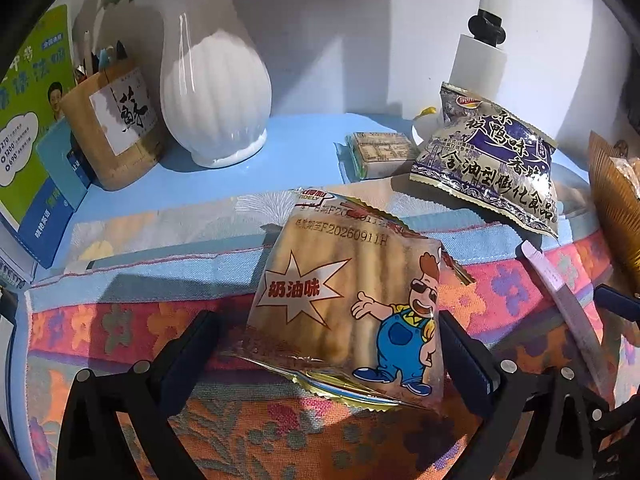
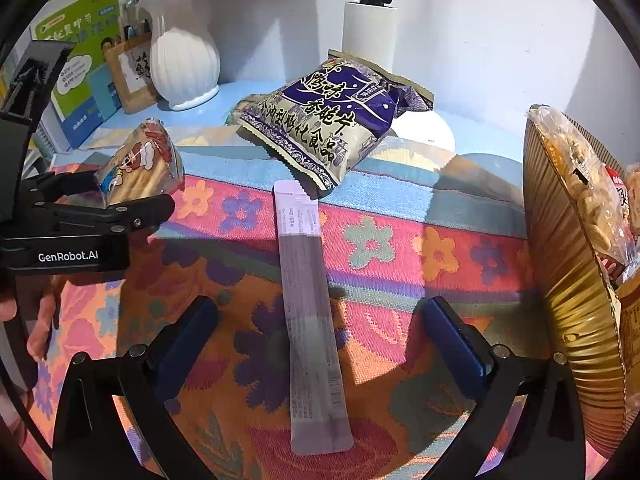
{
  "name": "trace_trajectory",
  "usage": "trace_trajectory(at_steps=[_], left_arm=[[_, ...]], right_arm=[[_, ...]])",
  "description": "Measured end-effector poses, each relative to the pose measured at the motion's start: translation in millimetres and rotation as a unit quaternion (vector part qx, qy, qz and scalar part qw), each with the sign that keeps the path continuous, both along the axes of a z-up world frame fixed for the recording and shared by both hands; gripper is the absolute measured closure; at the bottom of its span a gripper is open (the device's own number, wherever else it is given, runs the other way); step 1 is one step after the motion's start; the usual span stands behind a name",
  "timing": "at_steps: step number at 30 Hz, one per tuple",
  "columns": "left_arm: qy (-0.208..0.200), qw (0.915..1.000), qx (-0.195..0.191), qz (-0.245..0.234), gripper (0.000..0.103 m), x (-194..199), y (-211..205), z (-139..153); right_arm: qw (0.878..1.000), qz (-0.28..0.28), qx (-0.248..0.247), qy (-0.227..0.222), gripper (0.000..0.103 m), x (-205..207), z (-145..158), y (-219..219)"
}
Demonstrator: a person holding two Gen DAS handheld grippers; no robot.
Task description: Organize snacks
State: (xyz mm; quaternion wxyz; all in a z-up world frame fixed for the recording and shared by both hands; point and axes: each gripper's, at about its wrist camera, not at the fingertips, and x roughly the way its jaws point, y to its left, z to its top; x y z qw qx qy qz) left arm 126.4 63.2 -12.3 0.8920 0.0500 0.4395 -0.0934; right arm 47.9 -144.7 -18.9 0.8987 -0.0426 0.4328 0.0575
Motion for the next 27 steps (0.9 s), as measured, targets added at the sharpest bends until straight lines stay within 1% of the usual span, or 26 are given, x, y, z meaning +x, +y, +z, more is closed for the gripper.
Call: trace_trajectory(at_steps=[27], left_arm=[[0.0, 1.0, 0.0, 0.001, 0.0, 0.2, 0.3, -0.2]], right_arm=[[1.0, -0.006, -0.002, -0.002, 0.0, 0.9, -0.9, 1.1]])
